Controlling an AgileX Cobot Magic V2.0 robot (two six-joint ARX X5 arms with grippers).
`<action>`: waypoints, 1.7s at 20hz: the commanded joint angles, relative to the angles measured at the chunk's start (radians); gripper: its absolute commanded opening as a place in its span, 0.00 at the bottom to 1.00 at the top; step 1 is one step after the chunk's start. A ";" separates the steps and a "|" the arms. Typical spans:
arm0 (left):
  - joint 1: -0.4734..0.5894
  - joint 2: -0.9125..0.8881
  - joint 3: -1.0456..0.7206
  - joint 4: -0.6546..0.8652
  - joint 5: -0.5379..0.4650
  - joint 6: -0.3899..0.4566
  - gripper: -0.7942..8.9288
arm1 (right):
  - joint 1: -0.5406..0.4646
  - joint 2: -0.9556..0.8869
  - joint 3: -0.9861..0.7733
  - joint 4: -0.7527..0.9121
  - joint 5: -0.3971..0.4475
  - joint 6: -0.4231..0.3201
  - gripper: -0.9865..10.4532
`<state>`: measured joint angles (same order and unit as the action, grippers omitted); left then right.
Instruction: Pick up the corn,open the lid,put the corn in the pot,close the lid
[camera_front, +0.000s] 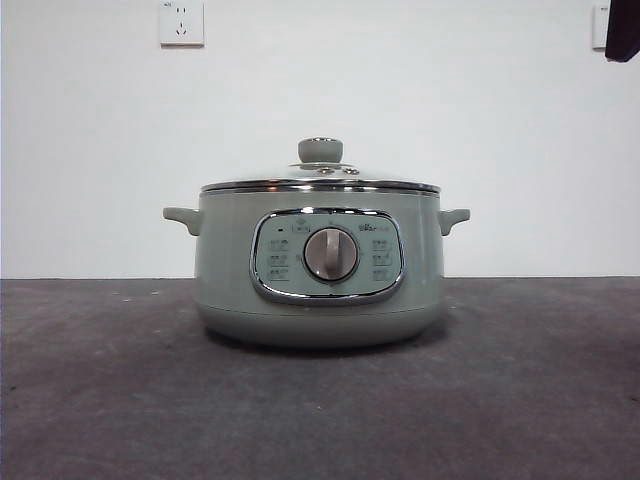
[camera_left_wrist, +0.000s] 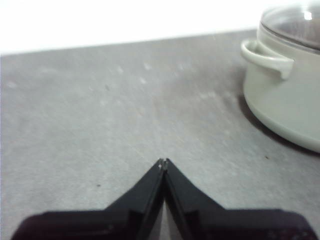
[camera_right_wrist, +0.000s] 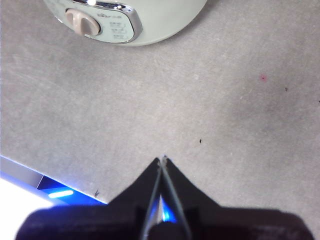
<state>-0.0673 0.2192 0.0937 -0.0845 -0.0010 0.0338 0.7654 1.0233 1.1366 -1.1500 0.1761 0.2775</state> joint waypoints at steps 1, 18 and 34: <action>0.001 -0.075 -0.047 0.016 -0.009 -0.007 0.08 | 0.000 0.000 -0.008 0.006 0.000 0.010 0.08; 0.001 -0.207 -0.086 -0.071 -0.156 -0.037 0.08 | 0.000 0.000 -0.008 0.006 0.000 0.010 0.08; 0.001 -0.196 -0.086 -0.071 -0.156 -0.037 0.08 | -0.307 -0.345 -0.269 0.452 -0.101 -0.211 0.09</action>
<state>-0.0673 0.0242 0.0177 -0.1570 -0.1570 0.0059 0.4671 0.6880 0.8974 -0.7292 0.0799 0.0780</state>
